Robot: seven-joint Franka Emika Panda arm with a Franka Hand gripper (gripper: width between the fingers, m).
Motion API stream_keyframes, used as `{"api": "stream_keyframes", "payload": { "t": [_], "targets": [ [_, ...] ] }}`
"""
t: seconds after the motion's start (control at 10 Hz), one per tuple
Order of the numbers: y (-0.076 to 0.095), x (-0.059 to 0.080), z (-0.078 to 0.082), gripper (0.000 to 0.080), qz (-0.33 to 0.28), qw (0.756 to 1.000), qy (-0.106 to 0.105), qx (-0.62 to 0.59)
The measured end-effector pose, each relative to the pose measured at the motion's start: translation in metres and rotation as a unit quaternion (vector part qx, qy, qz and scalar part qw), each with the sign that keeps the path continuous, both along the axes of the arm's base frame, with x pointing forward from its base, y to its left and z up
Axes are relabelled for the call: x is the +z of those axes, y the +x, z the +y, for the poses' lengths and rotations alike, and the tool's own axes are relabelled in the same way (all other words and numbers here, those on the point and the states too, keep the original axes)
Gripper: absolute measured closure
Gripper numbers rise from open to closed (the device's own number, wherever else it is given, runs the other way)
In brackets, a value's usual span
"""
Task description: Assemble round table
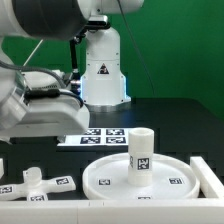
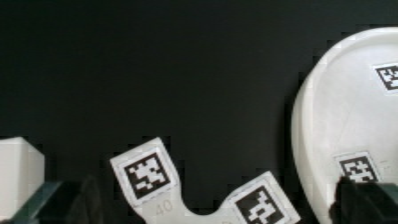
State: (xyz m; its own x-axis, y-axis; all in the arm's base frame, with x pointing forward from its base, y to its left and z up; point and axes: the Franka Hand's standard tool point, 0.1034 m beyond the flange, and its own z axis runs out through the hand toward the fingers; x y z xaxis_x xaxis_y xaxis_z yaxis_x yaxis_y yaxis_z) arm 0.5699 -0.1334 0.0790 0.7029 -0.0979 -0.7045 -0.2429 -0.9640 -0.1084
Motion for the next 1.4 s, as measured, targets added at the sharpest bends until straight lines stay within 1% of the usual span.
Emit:
{"api": "stream_keyframes", "payload": {
  "t": [0.2, 0.3, 0.4, 0.6, 0.7, 1.1, 1.2, 1.3, 1.4],
  "targets": [
    [-0.001, -0.002, -0.002, 0.015, 0.001, 1.0, 0.0, -0.001],
    [-0.007, -0.01, -0.007, 0.015, 0.023, 1.0, 0.001, -0.009],
    [-0.002, -0.023, -0.013, 0.015, 0.019, 1.0, -0.005, -0.008],
    [-0.003, -0.025, -0.01, 0.015, 0.006, 1.0, -0.009, -0.011],
    [-0.005, -0.025, -0.011, 0.015, 0.003, 1.0, -0.009, -0.016],
    [-0.007, -0.027, -0.013, 0.015, 0.005, 1.0, -0.009, -0.016],
    [-0.01, -0.032, -0.015, 0.015, 0.021, 0.999, -0.011, -0.028],
    [-0.004, -0.04, -0.019, 0.015, 0.015, 0.999, -0.015, -0.033],
    [0.003, -0.04, -0.017, 0.015, -0.003, 0.999, -0.02, -0.032]
  ]
}}
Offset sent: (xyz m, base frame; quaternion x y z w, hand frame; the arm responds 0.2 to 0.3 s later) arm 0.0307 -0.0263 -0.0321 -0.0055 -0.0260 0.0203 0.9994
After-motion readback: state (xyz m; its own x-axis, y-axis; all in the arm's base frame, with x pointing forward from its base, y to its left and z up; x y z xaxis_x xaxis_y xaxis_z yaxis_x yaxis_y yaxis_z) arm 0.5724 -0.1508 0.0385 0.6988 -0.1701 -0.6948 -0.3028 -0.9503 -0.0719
